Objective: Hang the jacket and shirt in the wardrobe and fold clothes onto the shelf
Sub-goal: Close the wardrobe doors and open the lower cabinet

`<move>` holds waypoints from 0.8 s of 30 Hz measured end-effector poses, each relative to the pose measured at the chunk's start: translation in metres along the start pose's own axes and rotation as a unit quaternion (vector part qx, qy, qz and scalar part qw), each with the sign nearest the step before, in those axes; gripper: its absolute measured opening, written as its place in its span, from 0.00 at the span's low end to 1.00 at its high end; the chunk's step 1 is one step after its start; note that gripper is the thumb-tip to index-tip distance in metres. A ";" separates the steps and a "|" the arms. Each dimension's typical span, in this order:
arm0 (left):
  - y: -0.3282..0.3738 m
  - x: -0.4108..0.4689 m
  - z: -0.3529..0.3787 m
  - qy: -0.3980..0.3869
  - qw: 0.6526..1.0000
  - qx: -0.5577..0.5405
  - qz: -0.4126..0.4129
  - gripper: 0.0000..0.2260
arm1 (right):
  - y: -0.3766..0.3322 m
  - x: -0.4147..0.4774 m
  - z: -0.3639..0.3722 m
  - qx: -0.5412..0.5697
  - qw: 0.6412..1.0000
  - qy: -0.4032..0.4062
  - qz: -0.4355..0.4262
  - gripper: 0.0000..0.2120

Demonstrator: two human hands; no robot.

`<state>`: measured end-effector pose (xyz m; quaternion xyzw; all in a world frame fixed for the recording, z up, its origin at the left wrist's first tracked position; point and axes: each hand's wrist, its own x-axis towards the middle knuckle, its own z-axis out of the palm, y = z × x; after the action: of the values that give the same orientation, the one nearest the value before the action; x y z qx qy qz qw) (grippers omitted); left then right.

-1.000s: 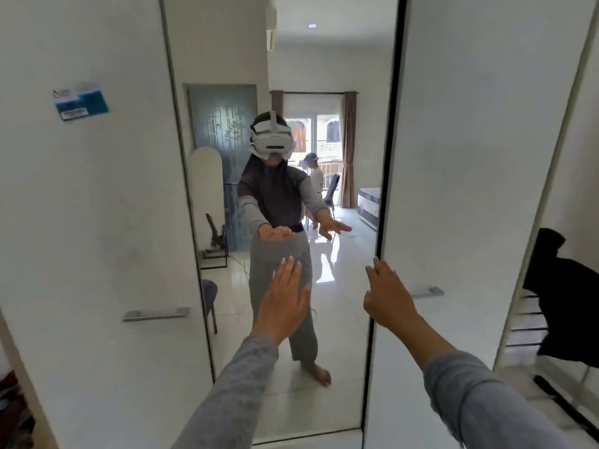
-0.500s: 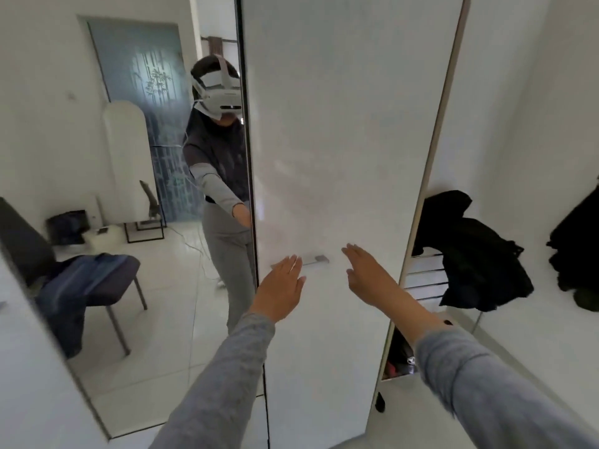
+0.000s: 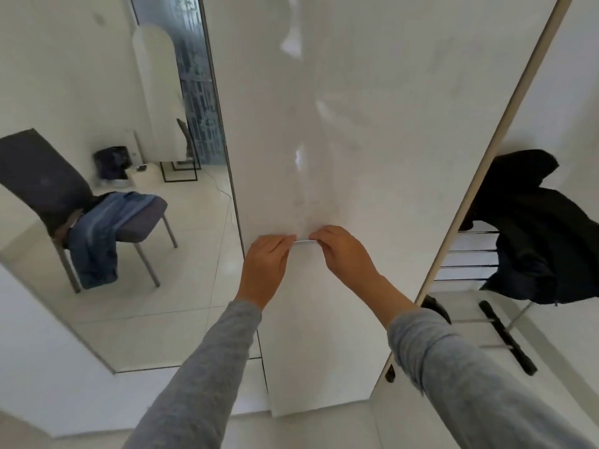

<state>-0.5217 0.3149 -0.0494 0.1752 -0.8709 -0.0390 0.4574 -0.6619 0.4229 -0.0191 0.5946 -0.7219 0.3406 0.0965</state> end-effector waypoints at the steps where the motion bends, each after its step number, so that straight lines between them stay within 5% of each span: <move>1: 0.001 0.001 0.001 0.011 1.000 0.005 0.000 0.11 | 0.001 0.000 0.004 0.002 1.000 0.026 -0.005 0.10; 12: 0.047 -0.004 -0.021 -0.035 0.994 0.016 -0.102 0.10 | -0.008 -0.013 -0.006 -0.014 1.000 0.023 0.004 0.07; 24: 0.144 -0.065 -0.070 -0.088 0.981 0.163 0.063 0.26 | -0.017 -0.104 -0.066 0.049 0.998 -0.039 0.002 0.10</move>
<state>-0.4700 0.4781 -0.0268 0.1879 -0.9117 0.1175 0.3461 -0.6357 0.5445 -0.0199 0.6098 -0.7088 0.3525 0.0378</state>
